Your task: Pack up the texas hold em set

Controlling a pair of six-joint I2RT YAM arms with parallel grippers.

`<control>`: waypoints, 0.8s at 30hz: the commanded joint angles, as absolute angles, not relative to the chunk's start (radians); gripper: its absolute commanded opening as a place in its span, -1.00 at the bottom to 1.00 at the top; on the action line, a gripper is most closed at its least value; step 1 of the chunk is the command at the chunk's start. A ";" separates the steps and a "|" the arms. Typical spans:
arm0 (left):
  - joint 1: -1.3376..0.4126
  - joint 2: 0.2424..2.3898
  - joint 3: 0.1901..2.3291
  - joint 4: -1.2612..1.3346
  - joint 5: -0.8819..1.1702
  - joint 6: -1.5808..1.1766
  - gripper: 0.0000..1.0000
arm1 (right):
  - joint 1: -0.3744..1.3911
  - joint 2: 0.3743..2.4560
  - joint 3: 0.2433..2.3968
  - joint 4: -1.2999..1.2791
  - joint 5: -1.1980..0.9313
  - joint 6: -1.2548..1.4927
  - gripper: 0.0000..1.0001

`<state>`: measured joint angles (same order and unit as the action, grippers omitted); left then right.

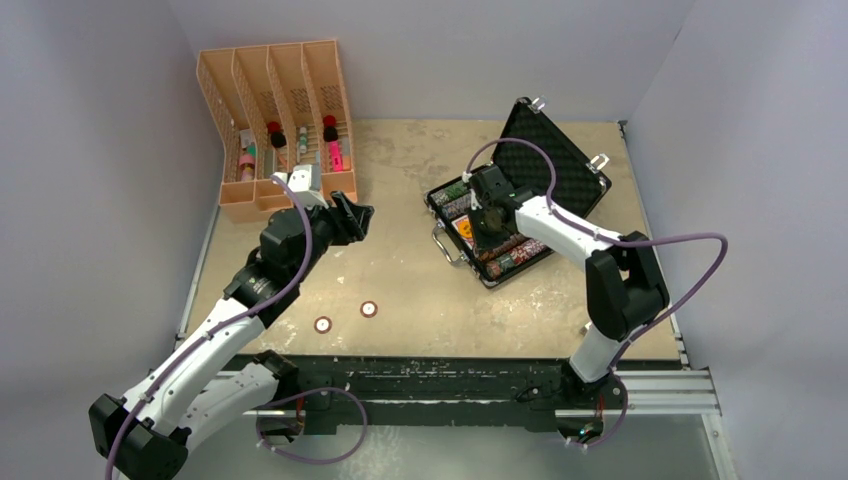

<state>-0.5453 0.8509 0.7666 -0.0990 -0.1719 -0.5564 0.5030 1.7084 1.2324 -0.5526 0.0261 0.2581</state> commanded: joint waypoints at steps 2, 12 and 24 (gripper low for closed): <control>-0.545 0.849 0.790 -0.080 -0.186 -0.554 0.11 | 0.495 1.684 1.244 -0.558 0.086 0.149 -0.85; -0.545 0.858 0.793 -0.078 -0.184 -0.551 0.11 | 0.545 1.677 1.220 -0.584 0.104 0.109 -0.67; -0.545 0.858 0.795 -0.080 -0.189 -0.552 0.11 | 0.600 1.689 1.252 -0.610 0.171 0.161 -0.34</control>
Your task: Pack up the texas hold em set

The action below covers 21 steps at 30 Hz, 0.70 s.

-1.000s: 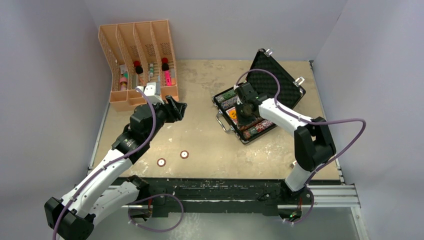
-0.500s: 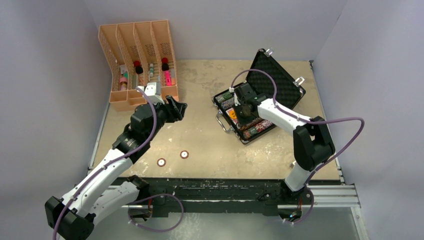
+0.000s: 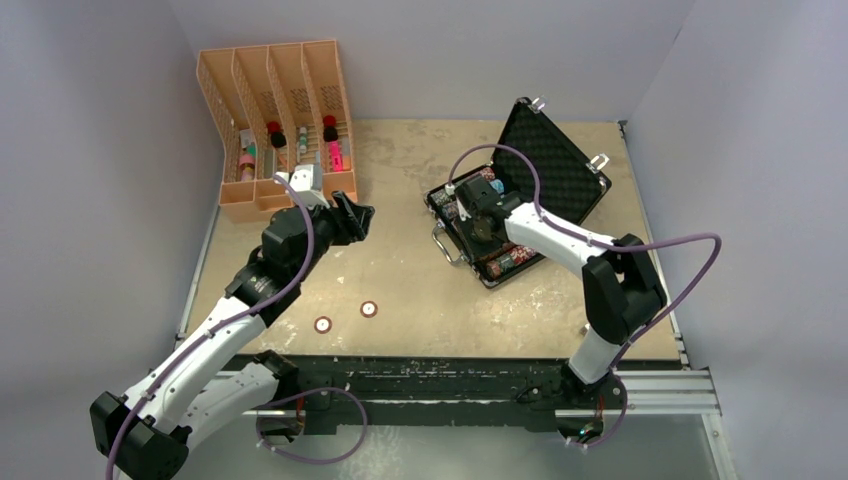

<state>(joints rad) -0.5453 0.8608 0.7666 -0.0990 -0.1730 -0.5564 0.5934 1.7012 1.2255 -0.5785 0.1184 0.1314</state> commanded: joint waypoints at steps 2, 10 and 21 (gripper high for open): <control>-0.545 0.857 0.794 -0.083 -0.192 -0.552 0.11 | 0.600 1.670 1.266 -0.613 0.150 0.181 -0.32; -0.545 0.818 0.800 -0.112 -0.285 -0.565 0.11 | 0.601 1.607 1.302 -0.553 0.165 0.237 -0.30; -0.545 0.818 0.802 -0.132 -0.328 -0.570 0.12 | 0.598 1.670 1.258 -0.541 0.191 0.263 -1.00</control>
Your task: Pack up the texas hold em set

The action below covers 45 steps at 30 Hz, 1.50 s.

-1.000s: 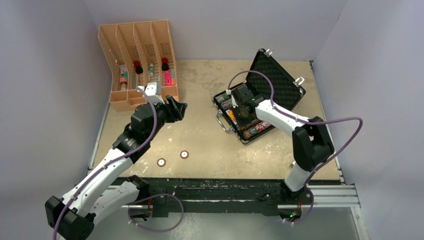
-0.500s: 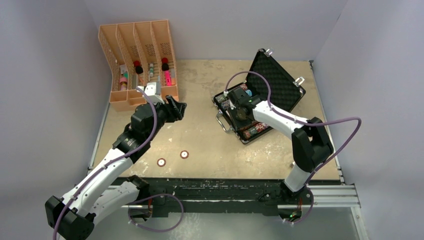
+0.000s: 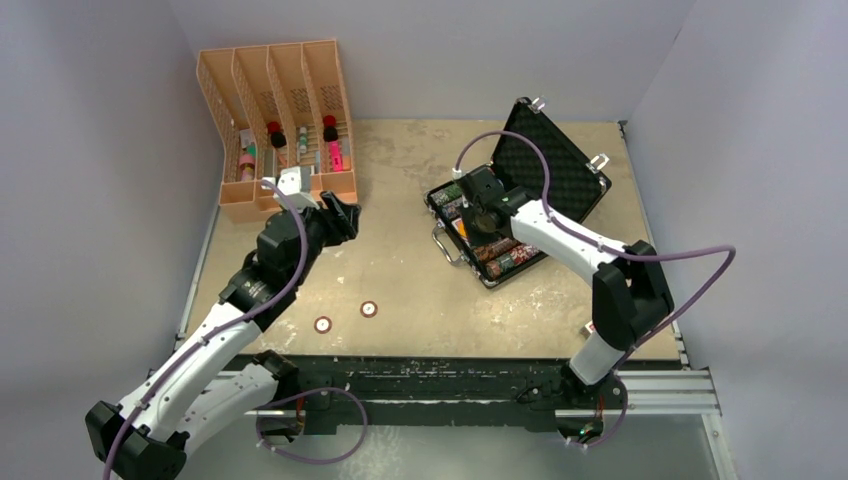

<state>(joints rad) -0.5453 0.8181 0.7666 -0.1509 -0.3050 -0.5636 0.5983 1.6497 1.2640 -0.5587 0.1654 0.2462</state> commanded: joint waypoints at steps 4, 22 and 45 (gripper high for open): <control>-0.545 0.822 0.802 -0.132 -0.322 -0.572 0.12 | 0.594 1.700 1.243 -0.529 0.187 0.266 -1.00; -0.545 0.801 0.832 -0.160 -0.363 -0.585 0.12 | 0.591 1.600 1.349 -0.558 0.216 0.296 -0.47; -0.545 0.695 1.111 -0.383 -0.599 -0.470 0.29 | 1.106 1.986 1.660 -0.489 0.030 0.279 0.65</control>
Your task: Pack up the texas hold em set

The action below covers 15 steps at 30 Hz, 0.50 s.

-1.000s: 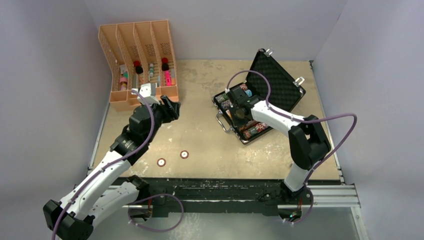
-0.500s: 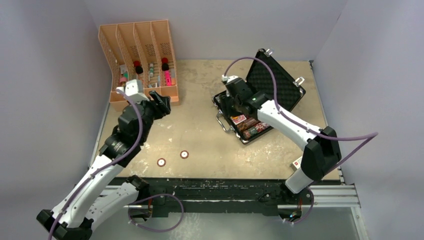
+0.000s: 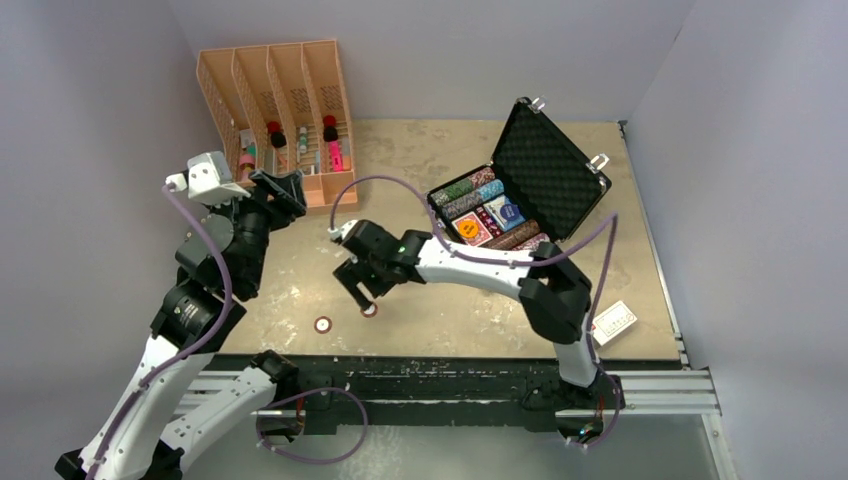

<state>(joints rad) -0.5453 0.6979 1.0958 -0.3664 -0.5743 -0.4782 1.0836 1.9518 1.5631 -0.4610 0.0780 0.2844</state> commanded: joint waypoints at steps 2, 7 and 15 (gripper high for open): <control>-0.546 0.692 1.097 -0.383 -0.601 -0.481 0.31 | 1.126 2.038 1.701 -0.529 0.031 0.271 0.67; -0.546 0.691 1.072 -0.378 -0.586 -0.497 0.32 | 1.155 2.117 1.762 -0.589 0.049 0.268 0.63; -0.545 0.687 1.051 -0.377 -0.574 -0.500 0.33 | 1.155 2.210 1.819 -0.631 0.069 0.298 0.22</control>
